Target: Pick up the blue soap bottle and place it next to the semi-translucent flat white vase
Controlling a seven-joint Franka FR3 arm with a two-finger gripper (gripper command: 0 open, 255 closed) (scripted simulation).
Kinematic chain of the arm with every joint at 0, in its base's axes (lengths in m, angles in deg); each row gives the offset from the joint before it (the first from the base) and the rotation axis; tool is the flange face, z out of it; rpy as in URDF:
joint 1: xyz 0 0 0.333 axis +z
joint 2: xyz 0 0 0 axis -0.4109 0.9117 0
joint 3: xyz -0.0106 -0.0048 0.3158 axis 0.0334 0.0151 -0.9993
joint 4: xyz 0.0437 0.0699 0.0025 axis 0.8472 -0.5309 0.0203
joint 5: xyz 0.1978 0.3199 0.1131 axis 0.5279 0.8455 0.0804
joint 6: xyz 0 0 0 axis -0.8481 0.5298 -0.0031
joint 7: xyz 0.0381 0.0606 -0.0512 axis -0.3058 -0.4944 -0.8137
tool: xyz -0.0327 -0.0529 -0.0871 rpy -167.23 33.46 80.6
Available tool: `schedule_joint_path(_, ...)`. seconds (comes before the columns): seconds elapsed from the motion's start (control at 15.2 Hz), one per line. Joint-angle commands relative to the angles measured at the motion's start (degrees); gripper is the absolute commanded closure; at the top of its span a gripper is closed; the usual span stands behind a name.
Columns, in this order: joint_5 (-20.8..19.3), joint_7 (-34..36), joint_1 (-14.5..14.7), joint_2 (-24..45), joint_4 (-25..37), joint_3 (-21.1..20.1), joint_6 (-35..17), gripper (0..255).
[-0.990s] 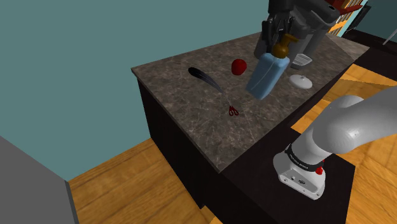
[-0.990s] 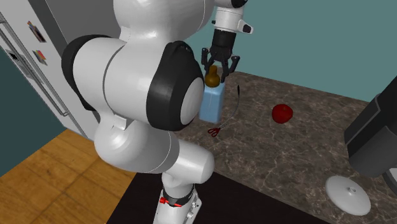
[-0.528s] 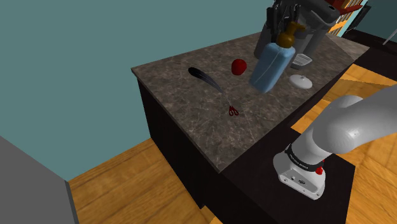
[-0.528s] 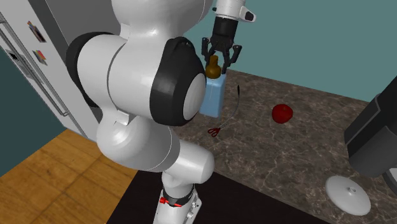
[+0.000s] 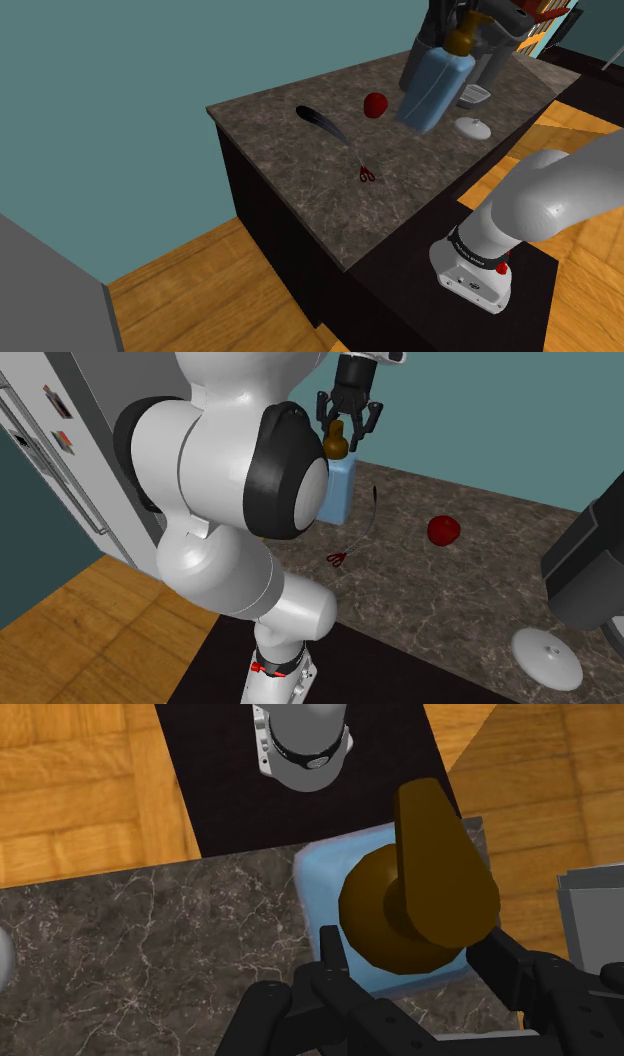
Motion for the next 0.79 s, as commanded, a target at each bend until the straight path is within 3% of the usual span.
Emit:
schedule_joint_path(0.0, 0.06, -0.03, 0.03, 1.03, 2.71, 0.05, 1.68, 255)
schedule_joint_path(0.4, 0.23, -0.05, 0.10, 3.57, 9.99, 0.12, 6.44, 255)
schedule_joint_path(0.73, -4.32, -7.74, -1.64, 3.08, 5.72, 4.93, 2.52, 255)
